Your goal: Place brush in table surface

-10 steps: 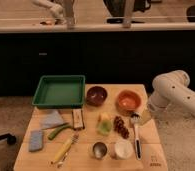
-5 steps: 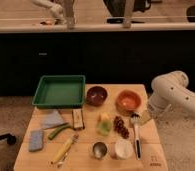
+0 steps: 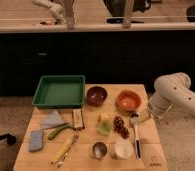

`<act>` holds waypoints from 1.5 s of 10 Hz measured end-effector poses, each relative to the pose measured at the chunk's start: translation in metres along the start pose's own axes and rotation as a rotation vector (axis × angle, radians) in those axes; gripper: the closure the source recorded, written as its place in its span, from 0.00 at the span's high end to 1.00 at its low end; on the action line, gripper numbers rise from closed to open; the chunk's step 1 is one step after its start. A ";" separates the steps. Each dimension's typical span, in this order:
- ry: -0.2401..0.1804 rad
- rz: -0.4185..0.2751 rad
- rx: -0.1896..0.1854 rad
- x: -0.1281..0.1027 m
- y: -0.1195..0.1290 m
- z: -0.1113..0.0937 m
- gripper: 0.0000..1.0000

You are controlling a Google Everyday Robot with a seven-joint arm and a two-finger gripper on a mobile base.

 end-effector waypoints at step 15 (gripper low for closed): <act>0.064 0.017 0.013 -0.039 0.032 0.075 0.80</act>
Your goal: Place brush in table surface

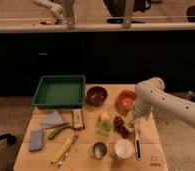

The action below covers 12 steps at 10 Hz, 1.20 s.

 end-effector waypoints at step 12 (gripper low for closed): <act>0.063 -0.032 -0.113 -0.018 -0.017 0.037 0.80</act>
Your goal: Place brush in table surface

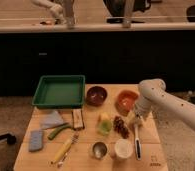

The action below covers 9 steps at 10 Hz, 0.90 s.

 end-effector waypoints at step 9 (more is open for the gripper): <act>0.049 -0.034 -0.054 -0.008 -0.005 0.021 0.80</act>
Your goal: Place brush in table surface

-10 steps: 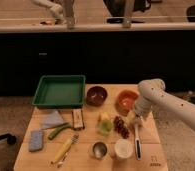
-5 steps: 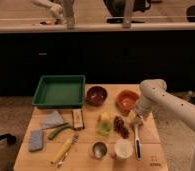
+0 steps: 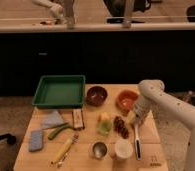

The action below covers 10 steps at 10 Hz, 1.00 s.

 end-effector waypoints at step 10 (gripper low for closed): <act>0.002 0.001 -0.053 0.002 -0.005 -0.005 0.02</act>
